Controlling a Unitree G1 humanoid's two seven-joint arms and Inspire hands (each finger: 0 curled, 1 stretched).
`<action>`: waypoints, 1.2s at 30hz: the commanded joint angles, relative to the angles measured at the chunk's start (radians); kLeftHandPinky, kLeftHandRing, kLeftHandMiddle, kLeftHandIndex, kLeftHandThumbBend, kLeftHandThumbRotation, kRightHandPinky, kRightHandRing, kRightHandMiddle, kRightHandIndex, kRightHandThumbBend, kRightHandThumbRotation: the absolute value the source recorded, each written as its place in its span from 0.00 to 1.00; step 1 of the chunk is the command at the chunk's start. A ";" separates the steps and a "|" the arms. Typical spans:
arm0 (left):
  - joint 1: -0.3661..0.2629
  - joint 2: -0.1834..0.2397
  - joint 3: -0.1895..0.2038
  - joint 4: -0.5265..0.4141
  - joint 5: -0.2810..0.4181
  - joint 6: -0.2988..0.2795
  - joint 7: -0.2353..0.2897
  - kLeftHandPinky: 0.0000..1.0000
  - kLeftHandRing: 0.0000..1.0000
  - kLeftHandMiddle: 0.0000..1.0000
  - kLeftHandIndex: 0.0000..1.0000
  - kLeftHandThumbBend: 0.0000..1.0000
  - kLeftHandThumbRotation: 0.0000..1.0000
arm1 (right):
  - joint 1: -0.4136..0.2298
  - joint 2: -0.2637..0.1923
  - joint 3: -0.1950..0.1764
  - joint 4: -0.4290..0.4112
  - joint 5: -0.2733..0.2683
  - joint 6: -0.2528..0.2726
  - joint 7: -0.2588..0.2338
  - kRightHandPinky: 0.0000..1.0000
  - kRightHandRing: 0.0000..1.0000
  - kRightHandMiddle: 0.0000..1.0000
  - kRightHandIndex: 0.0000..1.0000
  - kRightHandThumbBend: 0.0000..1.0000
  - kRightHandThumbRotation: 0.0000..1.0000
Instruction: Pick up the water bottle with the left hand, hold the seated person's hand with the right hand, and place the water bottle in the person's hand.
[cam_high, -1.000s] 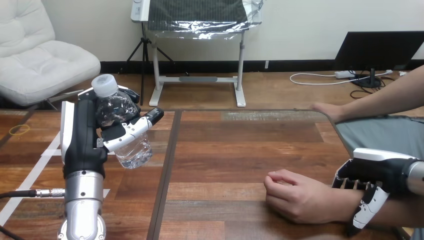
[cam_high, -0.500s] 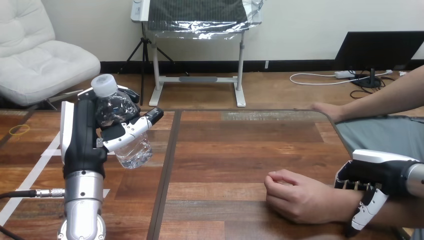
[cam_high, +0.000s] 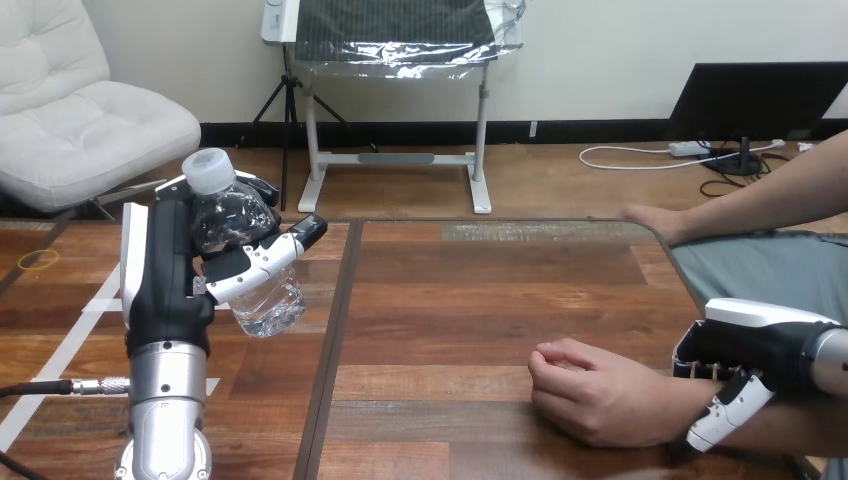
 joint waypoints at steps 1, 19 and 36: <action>-0.054 0.002 0.006 -0.016 -0.010 -0.027 0.001 0.26 0.32 0.37 0.41 0.64 0.00 | 0.023 0.020 0.014 0.014 0.009 -0.025 -0.013 0.31 0.38 0.47 0.46 0.88 0.35; -0.055 0.003 0.004 -0.012 -0.003 -0.031 0.006 0.25 0.32 0.37 0.41 0.64 0.00 | 0.033 0.014 0.001 0.016 0.016 -0.073 -0.070 0.28 0.33 0.41 0.42 0.83 0.32; -0.055 0.000 0.004 -0.017 -0.008 -0.020 0.002 0.25 0.32 0.37 0.41 0.64 0.00 | 0.052 0.002 -0.048 -0.001 0.060 -0.139 -0.124 0.27 0.32 0.38 0.39 0.74 0.33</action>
